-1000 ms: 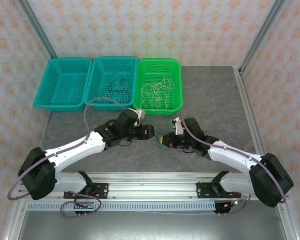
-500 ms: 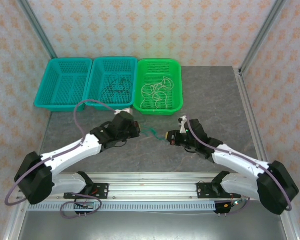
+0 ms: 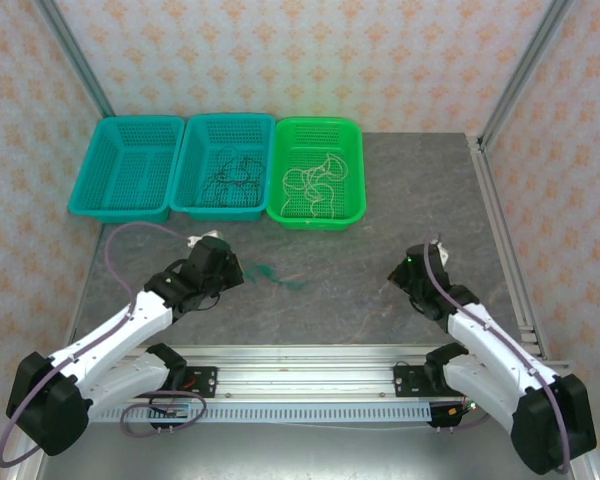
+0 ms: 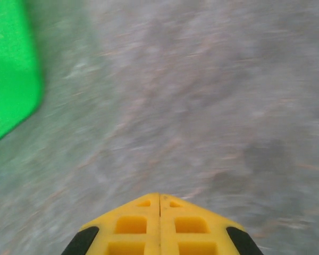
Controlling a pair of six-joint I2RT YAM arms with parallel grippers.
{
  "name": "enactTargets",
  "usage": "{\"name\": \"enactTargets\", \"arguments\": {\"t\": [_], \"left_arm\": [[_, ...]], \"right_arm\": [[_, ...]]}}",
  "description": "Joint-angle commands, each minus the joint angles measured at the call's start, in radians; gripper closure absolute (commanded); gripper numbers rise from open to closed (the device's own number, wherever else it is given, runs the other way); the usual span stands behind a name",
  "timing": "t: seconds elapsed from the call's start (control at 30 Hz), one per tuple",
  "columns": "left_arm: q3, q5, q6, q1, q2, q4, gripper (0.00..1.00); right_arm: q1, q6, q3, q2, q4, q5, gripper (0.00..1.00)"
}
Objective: Untangle the cables
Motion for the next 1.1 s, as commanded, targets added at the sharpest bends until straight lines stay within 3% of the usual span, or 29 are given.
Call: {"name": "enactTargets", "arguments": {"t": [0.0, 0.07, 0.17, 0.23, 0.4, 0.57, 0.73, 0.87, 1.07], "left_arm": [[-0.010, -0.073, 0.042, 0.030, -0.026, -0.094, 1.00], [-0.020, -0.023, 0.071, 0.036, -0.029, -0.065, 1.00], [-0.027, 0.085, 0.111, 0.039, 0.021, -0.014, 1.00], [-0.029, 0.103, 0.121, 0.038, 0.069, -0.014, 1.00], [-0.029, 0.062, 0.160, 0.034, 0.150, -0.057, 1.00], [-0.043, 0.045, 0.189, 0.019, 0.201, -0.081, 1.00], [-0.052, 0.018, 0.177, 0.011, 0.296, -0.094, 1.00], [-0.063, 0.017, 0.151, 0.006, 0.313, -0.068, 1.00], [-0.058, -0.001, 0.158, 0.005, 0.276, -0.066, 1.00]], "right_arm": [[-0.078, -0.015, 0.053, -0.040, -0.158, 0.110, 1.00], [-0.082, -0.100, 0.062, -0.052, -0.116, 0.031, 1.00], [-0.068, -0.172, 0.041, -0.045, 0.064, -0.299, 1.00], [0.010, -0.146, 0.032, -0.023, 0.181, -0.394, 0.98], [0.410, -0.239, 0.152, 0.160, 0.235, -0.229, 0.87], [0.589, -0.227, 0.383, 0.485, 0.200, -0.249, 0.79], [0.671, -0.136, 0.610, 0.758, 0.082, -0.142, 0.65], [0.695, -0.112, 0.706, 0.862, -0.007, -0.025, 0.58], [0.730, -0.117, 0.771, 0.955, -0.063, -0.052, 0.38]]}}
